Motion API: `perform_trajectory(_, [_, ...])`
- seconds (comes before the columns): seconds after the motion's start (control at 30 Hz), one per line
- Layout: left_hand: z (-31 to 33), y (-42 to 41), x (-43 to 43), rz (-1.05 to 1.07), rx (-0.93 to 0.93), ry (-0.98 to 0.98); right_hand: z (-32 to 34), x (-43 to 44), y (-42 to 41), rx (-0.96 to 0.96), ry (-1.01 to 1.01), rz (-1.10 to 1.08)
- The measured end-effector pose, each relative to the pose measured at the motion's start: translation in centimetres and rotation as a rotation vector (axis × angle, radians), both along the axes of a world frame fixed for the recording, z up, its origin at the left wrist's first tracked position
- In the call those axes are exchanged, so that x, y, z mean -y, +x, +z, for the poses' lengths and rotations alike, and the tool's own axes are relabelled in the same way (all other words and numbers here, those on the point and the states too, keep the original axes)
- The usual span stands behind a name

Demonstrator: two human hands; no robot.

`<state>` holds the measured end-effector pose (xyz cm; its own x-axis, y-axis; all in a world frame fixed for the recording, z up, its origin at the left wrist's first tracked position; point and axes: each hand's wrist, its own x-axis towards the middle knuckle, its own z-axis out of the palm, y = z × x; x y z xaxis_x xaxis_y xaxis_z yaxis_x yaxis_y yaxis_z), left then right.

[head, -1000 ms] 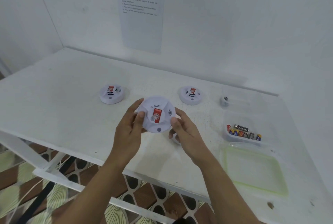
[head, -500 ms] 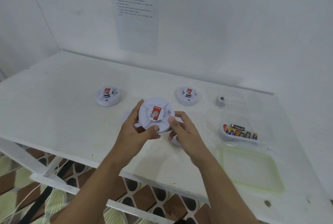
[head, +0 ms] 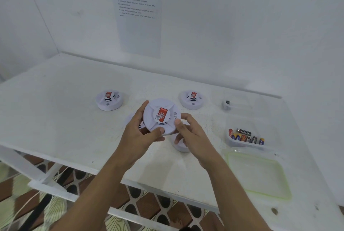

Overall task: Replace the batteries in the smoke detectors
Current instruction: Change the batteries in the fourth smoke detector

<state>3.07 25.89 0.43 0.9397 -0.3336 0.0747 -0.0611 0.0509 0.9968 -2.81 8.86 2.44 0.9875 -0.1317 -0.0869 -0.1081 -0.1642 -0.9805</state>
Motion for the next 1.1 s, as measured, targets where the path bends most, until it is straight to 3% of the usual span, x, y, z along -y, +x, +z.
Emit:
perform_trajectory(0.9, [0.5,-0.7,-1.9,-0.074,-0.02,-0.031,0.0,-1.0,-0.3,0.001,-0.051,0.031])
perform_trajectory(1.1, [0.3,0.0,-2.9,-0.095,-0.123,-0.078,-1.1,-0.9,-0.1,0.006,-0.11,0.025])
